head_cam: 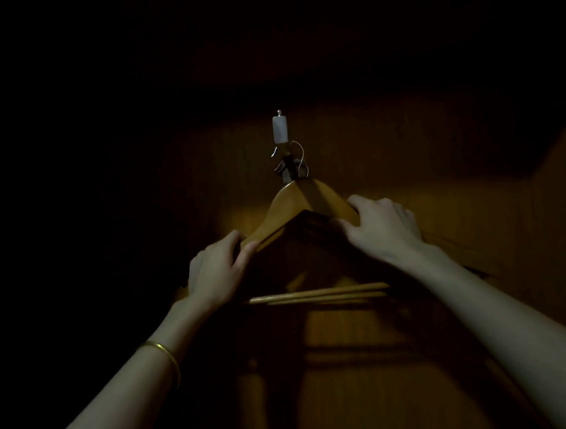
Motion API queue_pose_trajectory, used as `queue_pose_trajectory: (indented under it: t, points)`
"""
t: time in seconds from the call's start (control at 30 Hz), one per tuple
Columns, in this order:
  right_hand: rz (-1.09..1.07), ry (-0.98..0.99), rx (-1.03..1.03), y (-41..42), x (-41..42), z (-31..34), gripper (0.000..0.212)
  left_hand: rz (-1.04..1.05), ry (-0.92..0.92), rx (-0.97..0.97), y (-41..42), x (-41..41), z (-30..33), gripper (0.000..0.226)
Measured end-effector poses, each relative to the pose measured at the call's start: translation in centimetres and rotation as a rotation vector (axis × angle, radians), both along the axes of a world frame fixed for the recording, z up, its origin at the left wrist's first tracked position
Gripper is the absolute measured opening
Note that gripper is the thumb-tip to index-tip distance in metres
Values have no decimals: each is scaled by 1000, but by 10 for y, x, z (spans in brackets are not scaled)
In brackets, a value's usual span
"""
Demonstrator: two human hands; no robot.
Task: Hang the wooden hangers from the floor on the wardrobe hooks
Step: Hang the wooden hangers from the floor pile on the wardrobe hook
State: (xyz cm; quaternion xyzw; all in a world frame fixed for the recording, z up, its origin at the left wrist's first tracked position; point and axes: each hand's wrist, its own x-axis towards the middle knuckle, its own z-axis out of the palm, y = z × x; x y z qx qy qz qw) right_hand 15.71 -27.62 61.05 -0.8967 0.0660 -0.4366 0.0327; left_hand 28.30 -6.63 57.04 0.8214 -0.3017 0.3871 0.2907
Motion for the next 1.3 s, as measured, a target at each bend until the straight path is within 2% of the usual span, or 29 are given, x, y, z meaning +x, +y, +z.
queue_pose_trajectory:
  t: [0.33,0.77,0.9,1.03,1.2,1.3]
  points:
    - [7,74,63,-5,8,-3,29,31,28,61,-3,3,-3,32]
    - [35,20,69,5,-2,-16,33,57,-105,23,7,-4,-10,30]
    - [27,65,90,5,1,-12,31,13,-55,26,9,-5,-8,31]
    - [80,151,98,3,-2,-13,26,33,-124,32,13,-8,-10,32]
    - [47,201,155,-11,-11,-17,50,171,-80,103,18,-5,-12,40]
    - [49,186,172,-13,-11,-18,51,151,-23,61,15,-8,-11,42]
